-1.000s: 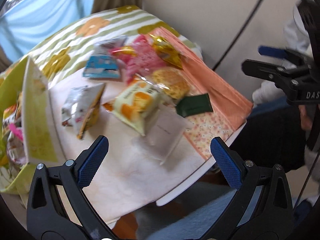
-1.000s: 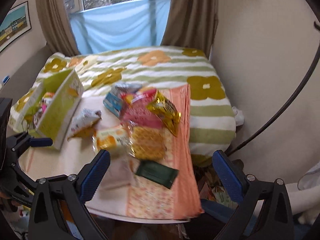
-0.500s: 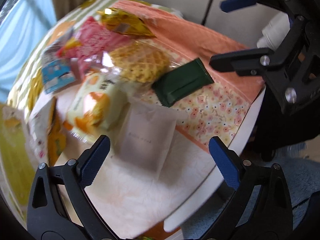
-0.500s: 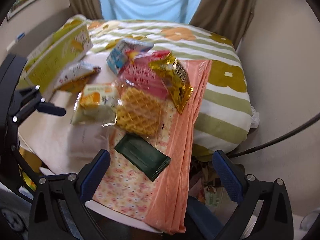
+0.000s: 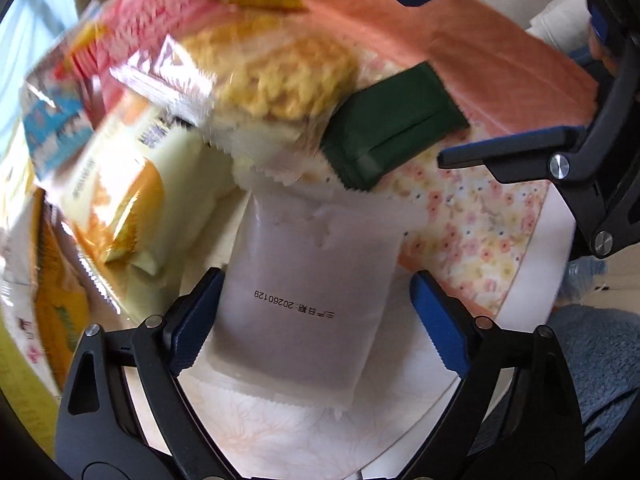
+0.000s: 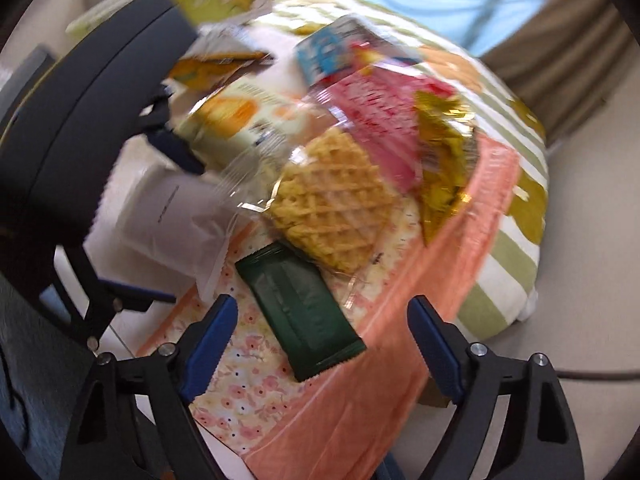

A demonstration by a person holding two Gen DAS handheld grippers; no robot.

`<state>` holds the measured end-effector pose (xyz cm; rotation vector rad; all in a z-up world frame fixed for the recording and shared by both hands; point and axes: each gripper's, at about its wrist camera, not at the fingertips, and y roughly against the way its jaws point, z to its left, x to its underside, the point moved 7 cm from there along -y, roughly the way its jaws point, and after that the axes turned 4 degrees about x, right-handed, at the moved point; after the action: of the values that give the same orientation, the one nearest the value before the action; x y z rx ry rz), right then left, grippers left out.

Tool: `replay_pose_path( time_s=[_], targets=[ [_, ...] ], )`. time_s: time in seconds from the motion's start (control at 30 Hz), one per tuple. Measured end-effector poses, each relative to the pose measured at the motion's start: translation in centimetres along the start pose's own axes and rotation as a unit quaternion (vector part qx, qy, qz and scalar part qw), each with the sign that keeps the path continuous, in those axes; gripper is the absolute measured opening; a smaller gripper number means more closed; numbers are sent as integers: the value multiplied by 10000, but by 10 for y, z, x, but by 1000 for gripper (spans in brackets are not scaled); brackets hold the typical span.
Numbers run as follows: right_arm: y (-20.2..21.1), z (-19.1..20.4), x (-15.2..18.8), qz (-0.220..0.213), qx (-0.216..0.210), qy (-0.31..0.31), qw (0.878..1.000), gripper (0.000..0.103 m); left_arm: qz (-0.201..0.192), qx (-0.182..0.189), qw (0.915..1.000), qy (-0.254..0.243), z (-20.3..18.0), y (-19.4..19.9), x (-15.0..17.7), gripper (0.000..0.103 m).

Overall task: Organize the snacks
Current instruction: 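Reach both tools back to the snack pile on the orange cloth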

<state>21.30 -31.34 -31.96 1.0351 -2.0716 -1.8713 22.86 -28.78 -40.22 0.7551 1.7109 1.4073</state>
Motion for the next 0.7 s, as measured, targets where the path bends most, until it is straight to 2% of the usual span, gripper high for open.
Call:
replay_pose_path(
  time_s=[0.07,0.13,0.2,0.43,0.57,0.7],
  targets=[
    [-8,6,2,150,-5,201,9997,75,-37,9,10000,-59,0,-1,0,90],
    [-15,11,6,301,-85,361,9989,72,-56,17,9999,-94,0,-1,0,90],
    [-21,10,7,418,-156,388,9982,71,-60,42,9999,-128,0,-1,0,89],
    [-32,14,6,634,-673,618,9938,71,-150,63,9995,-263,12,11,4,72],
    [-43,22,4,768,-723,676,9921,71,-185,139,9994,-241,16,19,13,67],
    [-41,33,7,716,-896,611,9915,70,-145,104,9995,-243,20,22,22,66]
  ],
)
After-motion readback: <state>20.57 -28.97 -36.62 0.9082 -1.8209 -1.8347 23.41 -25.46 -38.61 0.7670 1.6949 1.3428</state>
